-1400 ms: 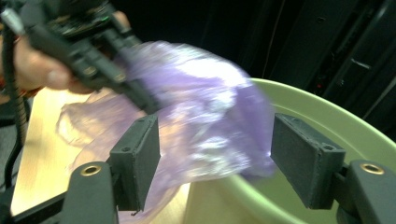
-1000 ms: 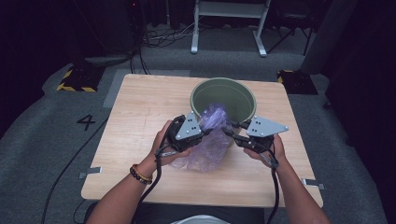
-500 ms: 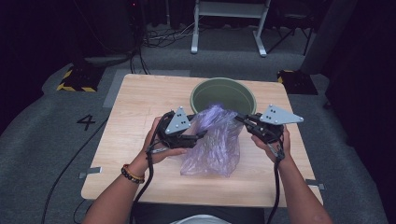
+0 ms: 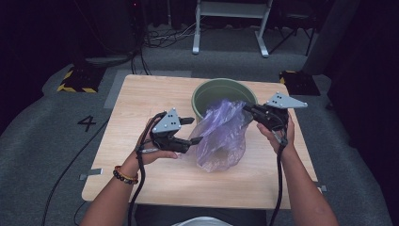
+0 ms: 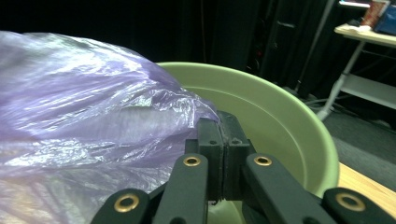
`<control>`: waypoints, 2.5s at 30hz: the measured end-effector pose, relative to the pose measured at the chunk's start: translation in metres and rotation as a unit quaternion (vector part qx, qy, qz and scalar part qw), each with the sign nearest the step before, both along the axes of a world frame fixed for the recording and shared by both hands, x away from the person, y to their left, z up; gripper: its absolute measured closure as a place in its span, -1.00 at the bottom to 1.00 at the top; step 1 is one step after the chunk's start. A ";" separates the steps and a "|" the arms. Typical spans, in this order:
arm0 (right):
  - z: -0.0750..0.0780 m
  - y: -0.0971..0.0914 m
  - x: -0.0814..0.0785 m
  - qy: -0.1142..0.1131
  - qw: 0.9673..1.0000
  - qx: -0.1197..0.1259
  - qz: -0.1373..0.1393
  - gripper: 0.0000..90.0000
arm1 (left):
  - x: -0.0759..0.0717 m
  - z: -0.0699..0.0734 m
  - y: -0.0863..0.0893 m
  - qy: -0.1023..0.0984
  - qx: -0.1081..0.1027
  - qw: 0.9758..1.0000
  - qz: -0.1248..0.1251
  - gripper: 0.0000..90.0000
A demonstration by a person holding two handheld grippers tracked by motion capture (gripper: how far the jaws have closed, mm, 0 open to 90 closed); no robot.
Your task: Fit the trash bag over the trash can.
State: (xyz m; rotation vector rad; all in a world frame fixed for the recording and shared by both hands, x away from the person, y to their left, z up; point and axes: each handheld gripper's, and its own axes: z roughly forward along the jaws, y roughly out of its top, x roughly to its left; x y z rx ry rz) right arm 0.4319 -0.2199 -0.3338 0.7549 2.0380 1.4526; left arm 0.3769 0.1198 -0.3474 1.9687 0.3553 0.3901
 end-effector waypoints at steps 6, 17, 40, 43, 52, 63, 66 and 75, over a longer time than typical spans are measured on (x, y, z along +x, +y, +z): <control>-0.004 0.004 0.013 0.015 1.000 -0.009 -0.016 0.96 | -0.001 -0.006 -0.011 -0.007 0.043 0.999 -0.009 0.13; -0.005 -0.005 0.001 0.005 1.000 0.004 -0.008 0.01 | 0.002 -0.005 -0.022 -0.043 0.031 0.998 0.038 0.97; -0.045 0.043 -0.104 -0.104 0.989 -0.101 0.039 -0.49 | 0.004 -0.004 -0.028 -0.037 0.003 0.998 0.055 0.99; -0.046 0.051 -0.100 -0.098 0.990 -0.091 0.034 -0.13 | 0.003 -0.003 -0.027 -0.037 -0.007 0.998 0.051 0.99; -0.041 0.040 -0.091 -0.092 0.993 -0.067 0.013 0.91 | 0.002 -0.003 -0.018 -0.034 -0.014 0.998 0.049 0.99; -0.020 0.001 -0.074 -0.081 0.996 -0.012 -0.020 1.00 | 0.018 -0.004 -0.001 -0.016 -0.026 0.996 0.082 0.93; -0.019 -0.010 -0.063 -0.078 0.996 -0.015 -0.047 1.00 | 0.026 -0.005 0.005 -0.003 -0.033 0.995 0.098 0.76; -0.020 -0.024 -0.045 -0.045 0.997 0.018 -0.065 1.00 | 0.017 0.001 0.024 -0.008 -0.054 0.996 0.078 -0.24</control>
